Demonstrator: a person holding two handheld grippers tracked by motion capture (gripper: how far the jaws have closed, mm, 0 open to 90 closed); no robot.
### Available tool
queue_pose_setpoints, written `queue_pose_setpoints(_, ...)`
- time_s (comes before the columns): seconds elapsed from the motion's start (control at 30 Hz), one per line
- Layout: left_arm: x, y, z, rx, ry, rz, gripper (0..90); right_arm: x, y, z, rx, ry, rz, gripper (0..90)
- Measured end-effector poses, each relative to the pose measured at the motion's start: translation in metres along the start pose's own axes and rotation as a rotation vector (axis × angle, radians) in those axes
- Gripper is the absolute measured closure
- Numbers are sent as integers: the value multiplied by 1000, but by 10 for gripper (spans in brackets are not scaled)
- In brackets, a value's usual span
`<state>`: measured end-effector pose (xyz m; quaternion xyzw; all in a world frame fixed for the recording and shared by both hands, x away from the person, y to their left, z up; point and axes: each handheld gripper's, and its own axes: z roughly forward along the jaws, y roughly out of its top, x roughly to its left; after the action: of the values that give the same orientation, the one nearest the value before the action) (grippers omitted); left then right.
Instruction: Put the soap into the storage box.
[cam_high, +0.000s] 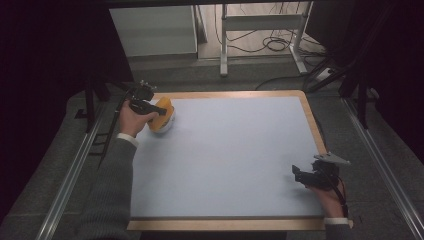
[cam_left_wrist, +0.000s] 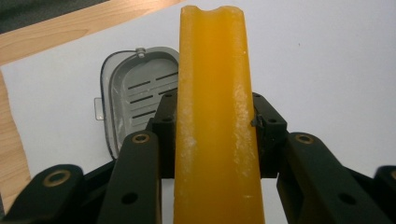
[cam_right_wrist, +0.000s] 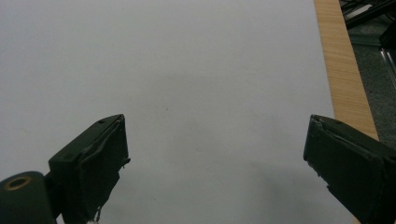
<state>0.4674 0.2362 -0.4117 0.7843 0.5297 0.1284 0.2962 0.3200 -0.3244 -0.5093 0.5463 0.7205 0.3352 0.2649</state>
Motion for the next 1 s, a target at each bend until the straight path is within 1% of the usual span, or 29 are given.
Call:
queue_pose_setpoints(0.13, 4, 2, 2, -10, -1, -13, 616, -1, 0, 0, 0, -2, 4, 65)
queue_pose_setpoints(0.27, 9, 4, 4, -10, 2, -27, 616, -1, -1, 0, 2, -4, 4, 65)
queue_pose_setpoints(0.37, 14, 4, 7, 3, -12, -45, 616, -2, 0, 0, 1, -4, 2, 65)
queue_pose_setpoints(0.43, 16, 5, 9, 3, 4, -46, 616, -2, 0, 0, 0, -4, 0, 65)
queue_pose_setpoints(0.53, 19, 6, 11, -2, -6, -57, 616, -2, 0, -1, -1, -7, 0, 65)
queue_pose_setpoints(0.73, 23, 7, 15, -8, 4, -76, 616, -3, -1, 0, 5, -8, 2, 65)
queue_pose_setpoints(0.83, 25, 7, 17, -12, 8, -78, 616, -3, -1, 0, 5, -8, 4, 65)
queue_pose_setpoints(0.97, 27, 9, 19, -20, 11, -93, 616, -3, -1, 0, 4, -8, 6, 65)
queue_pose_setpoints(1.0, 27, 9, 20, -23, 10, -104, 616, -3, -1, 0, 5, -8, 5, 65)
